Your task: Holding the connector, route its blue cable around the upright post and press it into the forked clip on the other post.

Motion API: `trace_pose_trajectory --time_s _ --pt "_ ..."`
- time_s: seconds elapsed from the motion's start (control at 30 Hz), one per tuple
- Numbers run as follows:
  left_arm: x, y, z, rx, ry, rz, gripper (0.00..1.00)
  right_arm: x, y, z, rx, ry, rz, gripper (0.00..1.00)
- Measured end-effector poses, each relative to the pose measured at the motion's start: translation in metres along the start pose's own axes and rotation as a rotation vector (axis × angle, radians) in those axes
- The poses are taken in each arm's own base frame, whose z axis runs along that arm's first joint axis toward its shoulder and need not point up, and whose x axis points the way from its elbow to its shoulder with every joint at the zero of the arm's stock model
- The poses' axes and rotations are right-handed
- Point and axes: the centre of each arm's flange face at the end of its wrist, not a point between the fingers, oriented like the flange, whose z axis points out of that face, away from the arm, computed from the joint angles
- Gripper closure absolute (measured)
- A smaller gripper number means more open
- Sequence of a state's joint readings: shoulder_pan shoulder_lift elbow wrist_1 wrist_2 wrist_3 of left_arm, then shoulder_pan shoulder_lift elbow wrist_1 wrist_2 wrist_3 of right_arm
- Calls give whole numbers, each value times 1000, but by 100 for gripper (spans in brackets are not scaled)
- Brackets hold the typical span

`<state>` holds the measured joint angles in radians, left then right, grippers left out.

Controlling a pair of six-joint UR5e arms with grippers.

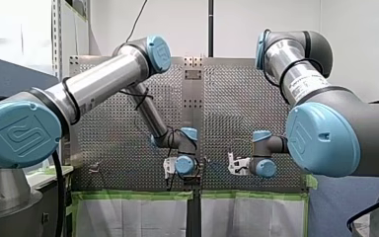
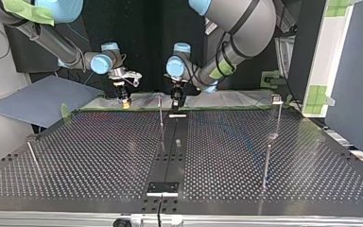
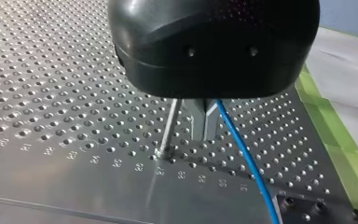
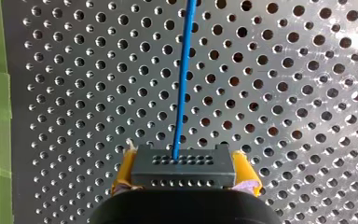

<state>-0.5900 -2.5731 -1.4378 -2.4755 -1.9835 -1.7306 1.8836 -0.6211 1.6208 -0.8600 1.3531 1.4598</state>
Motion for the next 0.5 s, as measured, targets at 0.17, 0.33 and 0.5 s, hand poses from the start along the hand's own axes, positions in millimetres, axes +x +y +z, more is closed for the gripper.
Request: trace_pose_trajectory --time_s 0.17,0.33,0.5 --pt "12 0 8 -4 30 11 96 -1 0 0 -1 -2 0 85" --pt "11 -1 13 -6 39 14 96 0 2 2 -14 -13 1 85" --pt "10 -1 15 -7 40 14 96 -1 6 6 -28 -17 2 85"
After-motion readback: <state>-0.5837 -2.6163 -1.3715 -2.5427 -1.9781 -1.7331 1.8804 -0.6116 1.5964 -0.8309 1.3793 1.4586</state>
